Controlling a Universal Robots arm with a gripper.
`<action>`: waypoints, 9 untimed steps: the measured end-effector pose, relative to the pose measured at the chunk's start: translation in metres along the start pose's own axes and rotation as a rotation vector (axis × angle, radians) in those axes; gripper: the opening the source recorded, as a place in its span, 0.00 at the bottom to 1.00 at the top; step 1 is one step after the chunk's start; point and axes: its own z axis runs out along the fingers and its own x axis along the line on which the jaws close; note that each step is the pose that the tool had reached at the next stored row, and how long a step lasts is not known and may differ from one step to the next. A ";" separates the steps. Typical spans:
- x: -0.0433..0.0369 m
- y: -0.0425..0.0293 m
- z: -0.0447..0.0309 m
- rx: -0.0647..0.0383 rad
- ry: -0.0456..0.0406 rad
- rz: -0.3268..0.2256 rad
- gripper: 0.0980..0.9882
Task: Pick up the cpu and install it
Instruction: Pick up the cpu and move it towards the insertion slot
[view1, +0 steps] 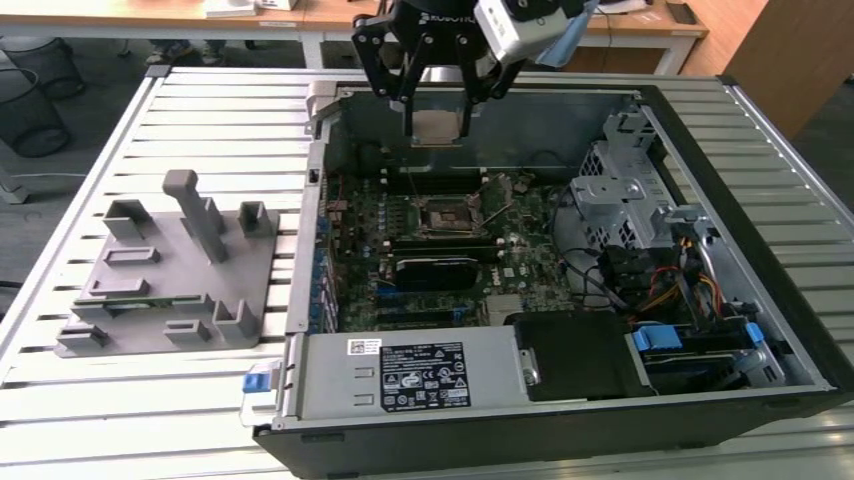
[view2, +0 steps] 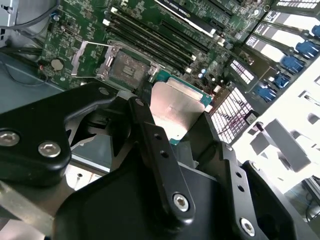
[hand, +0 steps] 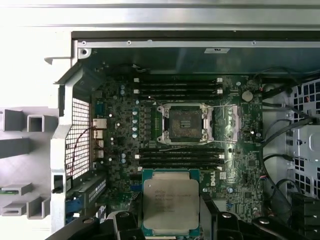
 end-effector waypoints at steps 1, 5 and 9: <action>-0.0009 0.0003 0.0001 0.000 0.0000 0.000 0.50; -0.0073 0.0051 0.0006 0.000 0.0000 0.000 0.50; -0.0151 0.0107 0.0015 0.000 -0.0001 0.000 0.50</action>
